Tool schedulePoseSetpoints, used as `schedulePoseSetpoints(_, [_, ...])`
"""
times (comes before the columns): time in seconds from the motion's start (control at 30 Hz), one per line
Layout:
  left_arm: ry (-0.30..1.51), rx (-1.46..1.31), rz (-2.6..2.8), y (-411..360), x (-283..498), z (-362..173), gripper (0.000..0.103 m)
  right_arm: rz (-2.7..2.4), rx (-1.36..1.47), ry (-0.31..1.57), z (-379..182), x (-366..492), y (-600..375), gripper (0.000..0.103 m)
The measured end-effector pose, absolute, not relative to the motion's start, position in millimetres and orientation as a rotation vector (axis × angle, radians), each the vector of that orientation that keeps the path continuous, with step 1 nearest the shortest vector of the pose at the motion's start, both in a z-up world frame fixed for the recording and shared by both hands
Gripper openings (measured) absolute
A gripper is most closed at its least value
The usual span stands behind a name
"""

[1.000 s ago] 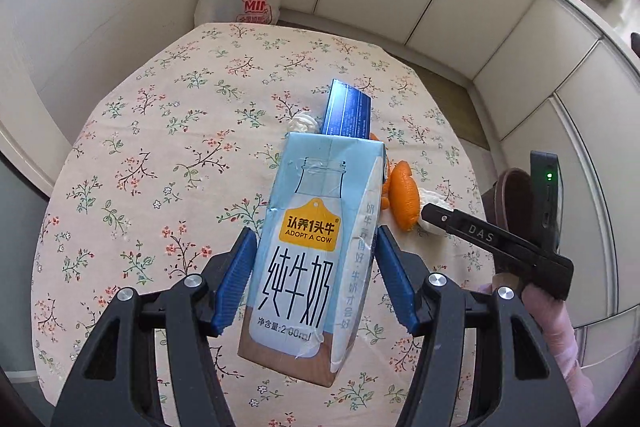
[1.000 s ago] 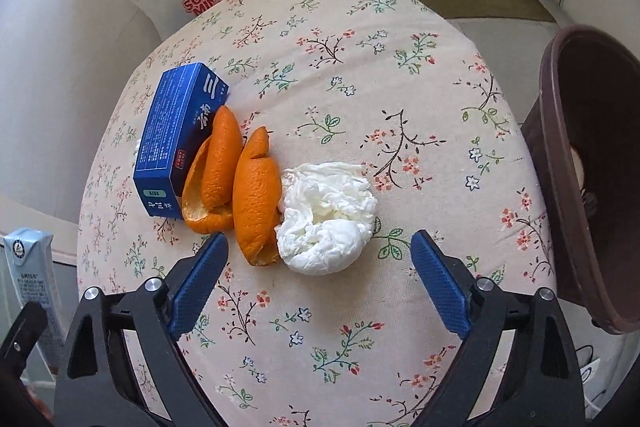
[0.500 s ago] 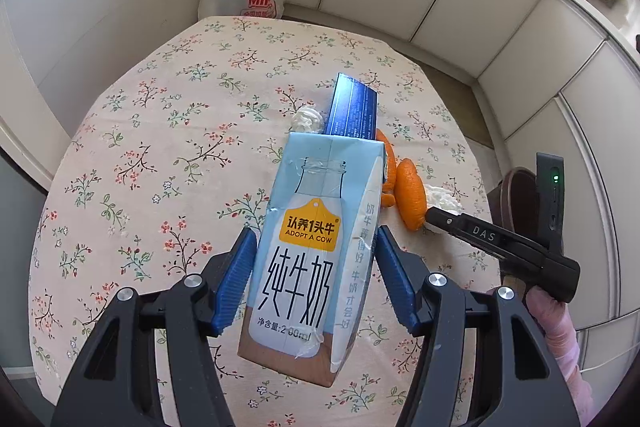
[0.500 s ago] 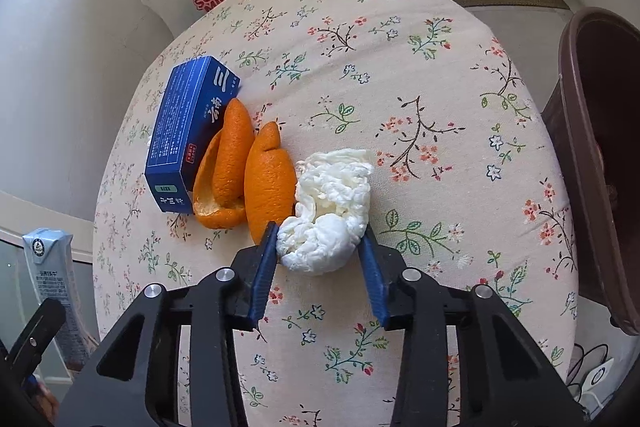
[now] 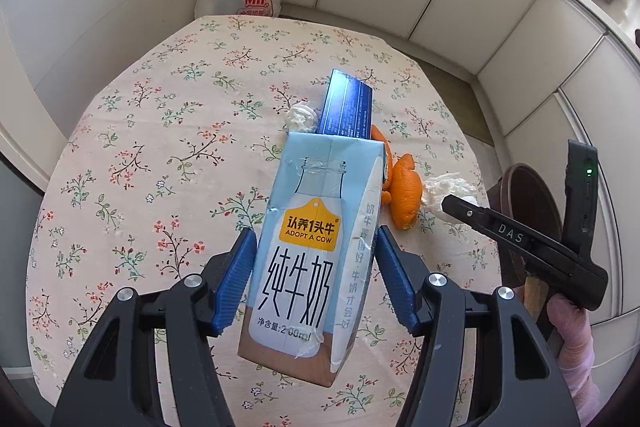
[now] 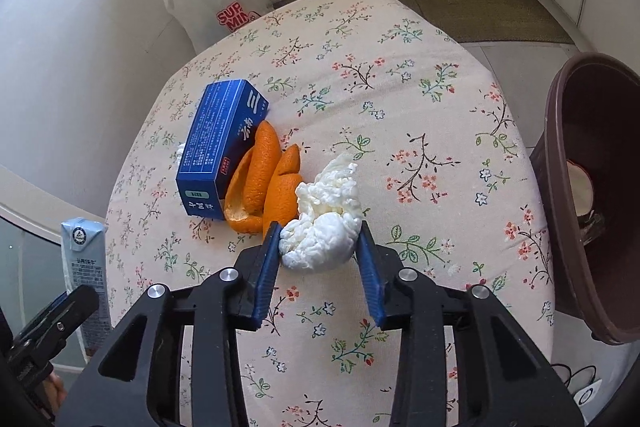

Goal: Collect trash
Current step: 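Hold the milk carton with the left gripper while the right gripper grasps the white tissue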

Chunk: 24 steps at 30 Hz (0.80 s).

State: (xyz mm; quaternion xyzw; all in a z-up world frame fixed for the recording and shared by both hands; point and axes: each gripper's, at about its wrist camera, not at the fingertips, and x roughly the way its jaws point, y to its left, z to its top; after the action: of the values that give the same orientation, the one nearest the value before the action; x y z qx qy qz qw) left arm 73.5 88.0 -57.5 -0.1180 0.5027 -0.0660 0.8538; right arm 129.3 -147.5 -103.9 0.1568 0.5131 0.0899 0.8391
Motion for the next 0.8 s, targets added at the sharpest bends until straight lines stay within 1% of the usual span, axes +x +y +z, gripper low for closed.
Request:
schedulePoseSetpoints(0.5, [1.065, -0.22, -0.16, 70, 77, -63, 0.06, 0.181, 0.293, 0.888, -41, 104, -179, 0.035])
schedulePoseSetpoints(0.8, [1.074, -0.198, -0.179, 54, 81, -68, 0.06, 0.064, 0.254, 0.742, -5, 90, -223, 0.036])
